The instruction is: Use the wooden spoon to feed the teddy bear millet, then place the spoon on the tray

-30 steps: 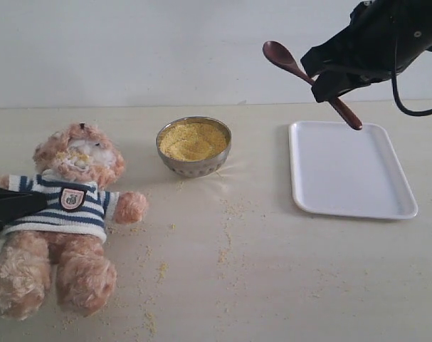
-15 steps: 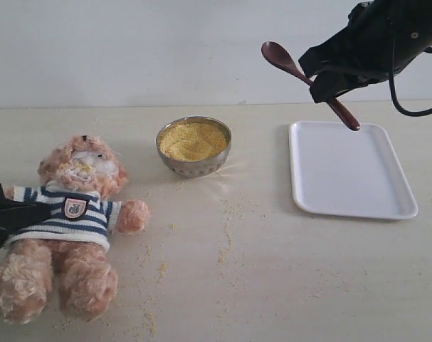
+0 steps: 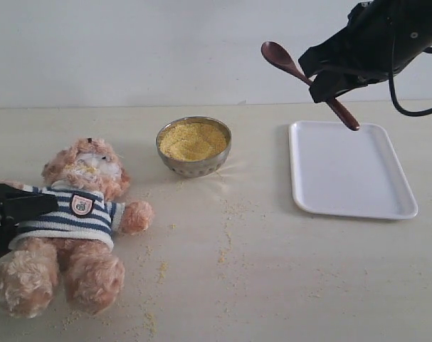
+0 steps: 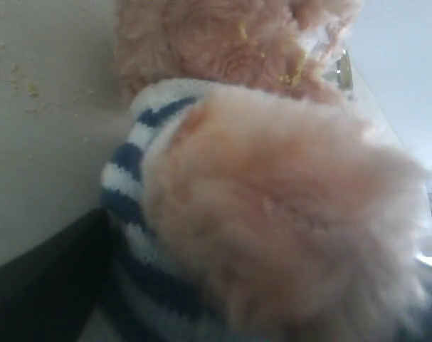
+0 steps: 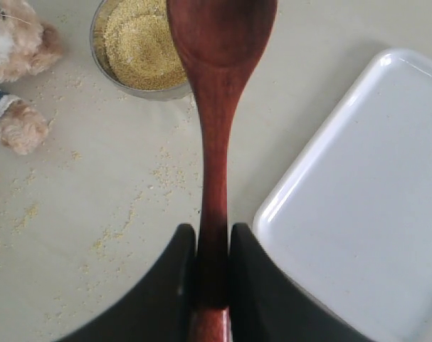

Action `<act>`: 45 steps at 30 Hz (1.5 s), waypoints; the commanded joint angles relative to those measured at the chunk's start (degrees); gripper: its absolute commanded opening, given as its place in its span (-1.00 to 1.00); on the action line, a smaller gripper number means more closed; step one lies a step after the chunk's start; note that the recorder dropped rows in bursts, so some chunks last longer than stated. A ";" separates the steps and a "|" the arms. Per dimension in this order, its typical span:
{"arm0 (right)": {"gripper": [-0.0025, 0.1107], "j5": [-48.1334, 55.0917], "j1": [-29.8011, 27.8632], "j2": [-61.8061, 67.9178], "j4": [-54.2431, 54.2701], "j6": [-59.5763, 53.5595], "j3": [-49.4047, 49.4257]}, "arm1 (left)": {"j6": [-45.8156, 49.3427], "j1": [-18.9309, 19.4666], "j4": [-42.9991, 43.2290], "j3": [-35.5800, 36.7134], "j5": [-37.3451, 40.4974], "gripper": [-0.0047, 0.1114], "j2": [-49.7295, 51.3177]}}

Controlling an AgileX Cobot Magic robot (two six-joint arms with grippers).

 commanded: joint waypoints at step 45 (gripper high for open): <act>-0.96 2.12 -0.17 -0.13 -0.42 -2.45 -0.09 | -39.02 23.04 0.03 -5.30 -39.99 -0.83 -13.50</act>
